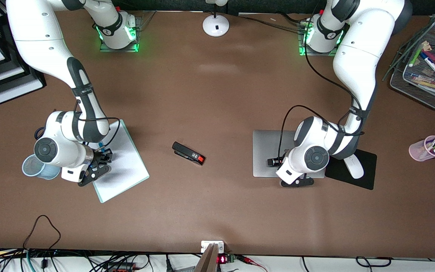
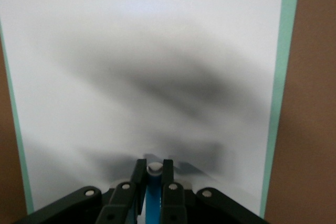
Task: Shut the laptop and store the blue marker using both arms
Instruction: 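Lift the marker with the right gripper while the left gripper closes the lid, then move the marker over the blue cup while the left gripper withdraws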
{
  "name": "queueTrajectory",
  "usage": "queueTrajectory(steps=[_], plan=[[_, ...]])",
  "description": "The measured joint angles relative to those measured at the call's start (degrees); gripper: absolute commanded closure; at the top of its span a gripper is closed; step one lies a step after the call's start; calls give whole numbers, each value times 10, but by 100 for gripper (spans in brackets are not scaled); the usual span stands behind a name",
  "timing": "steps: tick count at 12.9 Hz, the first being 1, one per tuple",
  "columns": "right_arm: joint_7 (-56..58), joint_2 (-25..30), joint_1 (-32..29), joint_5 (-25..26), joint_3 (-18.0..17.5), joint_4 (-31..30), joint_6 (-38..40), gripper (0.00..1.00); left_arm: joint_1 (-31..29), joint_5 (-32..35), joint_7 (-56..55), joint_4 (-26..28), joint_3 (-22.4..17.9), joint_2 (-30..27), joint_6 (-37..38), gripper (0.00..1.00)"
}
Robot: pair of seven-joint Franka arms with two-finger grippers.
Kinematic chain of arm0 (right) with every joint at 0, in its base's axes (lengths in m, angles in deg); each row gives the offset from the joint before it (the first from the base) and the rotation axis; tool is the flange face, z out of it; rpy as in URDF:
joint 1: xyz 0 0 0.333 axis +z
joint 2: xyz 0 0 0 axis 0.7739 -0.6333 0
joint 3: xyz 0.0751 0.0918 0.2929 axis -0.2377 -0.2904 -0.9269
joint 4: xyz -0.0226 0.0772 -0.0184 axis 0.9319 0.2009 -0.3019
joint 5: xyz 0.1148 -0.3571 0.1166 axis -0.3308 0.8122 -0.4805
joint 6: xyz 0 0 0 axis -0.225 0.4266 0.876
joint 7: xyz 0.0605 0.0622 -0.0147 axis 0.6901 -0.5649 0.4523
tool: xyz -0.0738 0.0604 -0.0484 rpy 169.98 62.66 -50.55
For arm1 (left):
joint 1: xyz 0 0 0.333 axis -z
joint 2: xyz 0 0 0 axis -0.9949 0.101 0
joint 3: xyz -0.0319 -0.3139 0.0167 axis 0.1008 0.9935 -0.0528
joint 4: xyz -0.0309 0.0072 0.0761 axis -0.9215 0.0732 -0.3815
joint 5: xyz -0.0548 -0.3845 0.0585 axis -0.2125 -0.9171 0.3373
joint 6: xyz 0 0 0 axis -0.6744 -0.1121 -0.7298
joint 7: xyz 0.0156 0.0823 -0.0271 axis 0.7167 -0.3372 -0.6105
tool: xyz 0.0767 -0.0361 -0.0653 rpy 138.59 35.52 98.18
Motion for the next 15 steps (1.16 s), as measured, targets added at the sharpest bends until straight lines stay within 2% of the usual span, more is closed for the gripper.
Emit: queueTrajectory(steps=[3, 6, 7, 10, 15], plan=[[0, 24, 0, 0, 1, 49, 84, 100, 0, 0, 0, -11, 0, 4, -5, 0], [0, 42, -2, 0, 5, 131, 200, 100, 0, 7, 0, -62, -1, 0, 25, 0], [1, 45, -3, 0, 8, 151, 225, 100, 0, 29, 0, -80, -1, -2, 44, 0], [32, 47, -14, 0, 15, 191, 246, 100, -3, 110, 0, -134, -2, -16, 93, 0], [152, 63, -40, 0, 18, 230, 246, 100, -11, 113, 0, -175, -2, -58, 143, 0]])
